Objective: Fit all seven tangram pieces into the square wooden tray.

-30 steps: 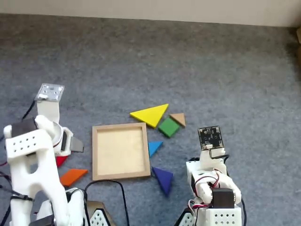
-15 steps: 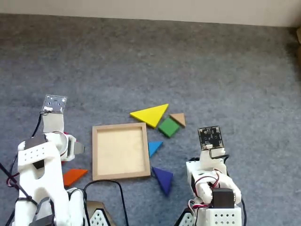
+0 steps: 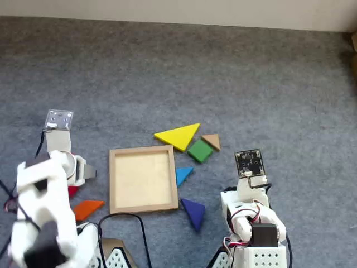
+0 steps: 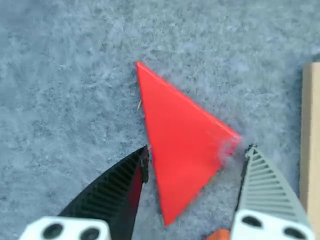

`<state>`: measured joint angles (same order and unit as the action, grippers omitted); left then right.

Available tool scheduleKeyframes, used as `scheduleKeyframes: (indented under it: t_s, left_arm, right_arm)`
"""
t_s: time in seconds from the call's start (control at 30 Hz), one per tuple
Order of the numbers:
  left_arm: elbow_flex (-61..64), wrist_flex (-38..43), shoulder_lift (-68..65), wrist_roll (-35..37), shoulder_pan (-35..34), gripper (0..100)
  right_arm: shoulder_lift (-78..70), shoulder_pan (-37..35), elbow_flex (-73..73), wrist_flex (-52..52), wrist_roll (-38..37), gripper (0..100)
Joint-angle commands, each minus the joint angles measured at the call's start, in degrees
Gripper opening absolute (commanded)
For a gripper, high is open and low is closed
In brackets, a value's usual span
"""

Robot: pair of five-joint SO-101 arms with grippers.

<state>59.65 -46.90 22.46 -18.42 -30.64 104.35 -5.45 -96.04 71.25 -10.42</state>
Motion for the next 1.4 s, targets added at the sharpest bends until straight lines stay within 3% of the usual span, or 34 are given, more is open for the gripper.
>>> scheduleKeyframes:
  t_s: [0.0, 0.2, 0.4, 0.63, 0.77, 0.87, 0.97, 1.03, 1.2, 1.37]
  left_arm:
    - [-11.3, -1.85, -13.76, 0.09, -0.75, 30]
    - [-18.59, -7.91, -21.32, -2.2, 0.48, 30]
    - [-18.95, -9.41, -21.67, -6.86, 3.3, 17]
    - [-21.23, -13.54, -20.0, -6.51, 7.08, 13]
    - [-25.27, -24.18, -10.77, -3.16, 15.87, 11]
    - [-26.59, -30.68, 0.13, 0.35, 26.42, 11]
    - [-27.47, -34.73, 10.15, 3.87, 36.18, 11]
    - [-27.65, -35.52, 14.29, 6.95, 38.99, 12]
    - [-27.38, -35.43, 15.25, 11.08, 33.45, 26]
    - [-27.47, -35.16, 15.34, 10.64, 23.69, 27]
  right_arm:
    - [0.75, 0.57, -8.48, 0.4, -0.44, 3.3]
    - [0.75, 0.57, -8.48, 0.4, -0.44, 3.3]
    - [0.75, 0.57, -8.48, 0.4, -0.44, 3.3]
    - [0.75, 0.57, -8.48, 0.4, -0.44, 3.3]
    - [0.75, 0.4, -8.48, 0.4, -0.18, 3.3]
    - [0.75, 0.4, -8.48, 0.4, -0.18, 3.3]
    - [0.75, 0.4, -8.48, 0.4, -0.18, 3.3]
    - [0.75, 0.4, -8.48, 0.4, -0.18, 3.3]
    - [0.75, 0.4, -8.48, 0.4, -0.18, 3.3]
    - [0.75, 0.4, -8.48, 0.4, -0.18, 3.3]
